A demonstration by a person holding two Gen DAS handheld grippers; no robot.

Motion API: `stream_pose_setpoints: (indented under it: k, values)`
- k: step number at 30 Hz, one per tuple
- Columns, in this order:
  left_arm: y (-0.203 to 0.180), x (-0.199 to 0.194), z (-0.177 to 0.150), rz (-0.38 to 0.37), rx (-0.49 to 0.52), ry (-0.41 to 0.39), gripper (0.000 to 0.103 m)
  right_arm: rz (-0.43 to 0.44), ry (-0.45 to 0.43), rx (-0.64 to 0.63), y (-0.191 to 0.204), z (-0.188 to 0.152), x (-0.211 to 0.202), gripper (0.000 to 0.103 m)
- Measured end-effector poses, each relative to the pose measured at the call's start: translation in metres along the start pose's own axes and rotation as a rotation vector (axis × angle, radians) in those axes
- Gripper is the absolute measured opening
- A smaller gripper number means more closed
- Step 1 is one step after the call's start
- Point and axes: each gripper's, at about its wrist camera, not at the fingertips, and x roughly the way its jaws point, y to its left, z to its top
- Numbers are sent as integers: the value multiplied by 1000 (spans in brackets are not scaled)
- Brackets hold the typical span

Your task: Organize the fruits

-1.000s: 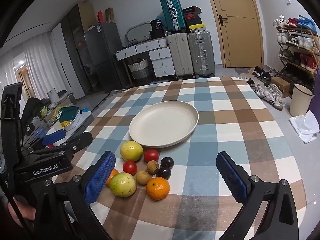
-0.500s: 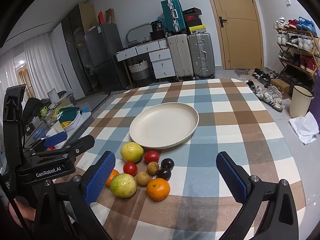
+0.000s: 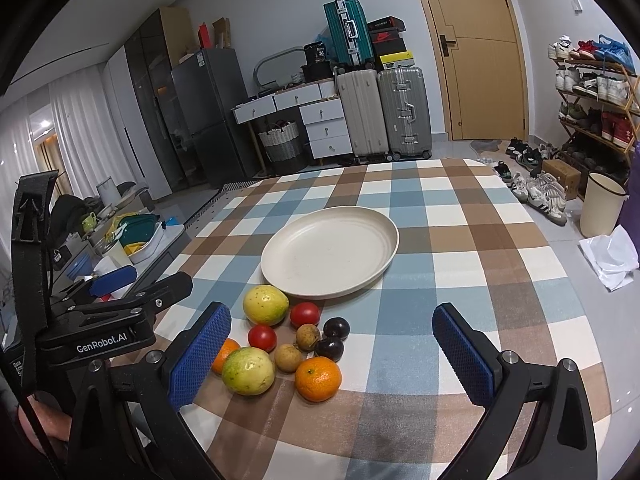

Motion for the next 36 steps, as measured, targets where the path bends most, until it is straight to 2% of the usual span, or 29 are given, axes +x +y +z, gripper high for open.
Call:
stream_pose_setpoints:
  k: [20,36]
  values:
    - [2,2,1,0,-4,7,102,8,8,0,2,-1,2,103]
    - [12,12,-11,9,-1,26,102,66,12,31,-11,-19,14,103]
